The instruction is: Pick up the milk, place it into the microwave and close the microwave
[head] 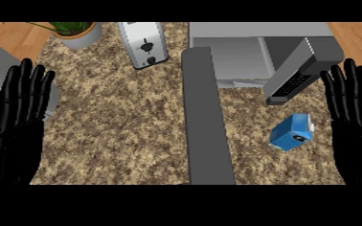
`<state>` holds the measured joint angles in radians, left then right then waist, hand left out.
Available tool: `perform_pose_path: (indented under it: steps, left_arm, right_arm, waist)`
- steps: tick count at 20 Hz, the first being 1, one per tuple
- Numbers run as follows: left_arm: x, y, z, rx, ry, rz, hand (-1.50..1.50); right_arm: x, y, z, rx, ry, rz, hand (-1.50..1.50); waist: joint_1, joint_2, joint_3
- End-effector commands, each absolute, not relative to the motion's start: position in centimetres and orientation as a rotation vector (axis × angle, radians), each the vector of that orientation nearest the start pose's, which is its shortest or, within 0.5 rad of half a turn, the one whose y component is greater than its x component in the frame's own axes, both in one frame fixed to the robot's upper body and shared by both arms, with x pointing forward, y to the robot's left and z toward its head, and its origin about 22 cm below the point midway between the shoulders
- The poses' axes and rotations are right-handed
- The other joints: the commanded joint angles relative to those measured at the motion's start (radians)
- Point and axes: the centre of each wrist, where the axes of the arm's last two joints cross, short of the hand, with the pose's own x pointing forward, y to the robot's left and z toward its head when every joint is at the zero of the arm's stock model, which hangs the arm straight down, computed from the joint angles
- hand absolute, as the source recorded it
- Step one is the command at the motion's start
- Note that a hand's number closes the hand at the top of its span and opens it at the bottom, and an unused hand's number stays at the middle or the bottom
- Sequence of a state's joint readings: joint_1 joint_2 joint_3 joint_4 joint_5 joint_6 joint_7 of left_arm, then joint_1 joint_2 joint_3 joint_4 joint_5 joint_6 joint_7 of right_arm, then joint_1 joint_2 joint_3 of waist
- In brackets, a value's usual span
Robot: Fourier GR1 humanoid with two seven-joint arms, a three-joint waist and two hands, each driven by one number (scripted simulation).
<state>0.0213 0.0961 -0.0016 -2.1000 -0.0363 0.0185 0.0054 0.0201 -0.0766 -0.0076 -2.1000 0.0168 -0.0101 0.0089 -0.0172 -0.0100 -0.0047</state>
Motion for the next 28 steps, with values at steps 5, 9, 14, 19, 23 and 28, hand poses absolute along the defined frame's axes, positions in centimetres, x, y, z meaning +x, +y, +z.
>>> perform_pose_path:
  steps: [5, 9, 14, 19, 23, 28]
  left_arm:
    - [23.8, 23.9, 10.8, 0.062, -2.090, -0.066, -1.50]
    - [21.9, 25.2, 10.0, 0.050, -1.987, 0.024, -1.50]
    - [18.8, 27.0, 10.3, 0.051, -1.970, 0.036, -1.50]
    - [16.8, 29.0, 10.2, 0.046, -1.973, 0.040, -1.50]
    - [16.7, 29.0, 10.8, 0.048, -1.962, 0.048, -1.50]
    - [13.1, 29.3, 9.8, 0.027, -1.954, 0.044, -1.50]
  right_arm:
    - [22.4, -25.2, 16.1, -0.129, -2.073, -0.025, -1.50]
    - [20.7, -24.9, 17.3, -0.105, -1.954, 0.016, -1.50]
    - [18.2, -23.1, 18.2, -0.097, -1.922, 0.016, -1.50]
    - [17.3, -23.5, 17.7, -0.225, -1.899, -0.016, -1.50]
    - [19.0, -22.6, 15.6, -0.276, -1.844, -0.010, -1.50]
    - [17.4, -22.8, 14.0, -0.258, -1.836, -0.024, -1.50]
  waist:
    - [0.015, 0.011, 0.004]
    - [0.017, 0.009, 0.004]
    - [0.020, 0.008, 0.004]
    - [0.020, 0.008, 0.004]
    - [0.020, 0.009, 0.005]
    - [0.022, 0.008, 0.005]
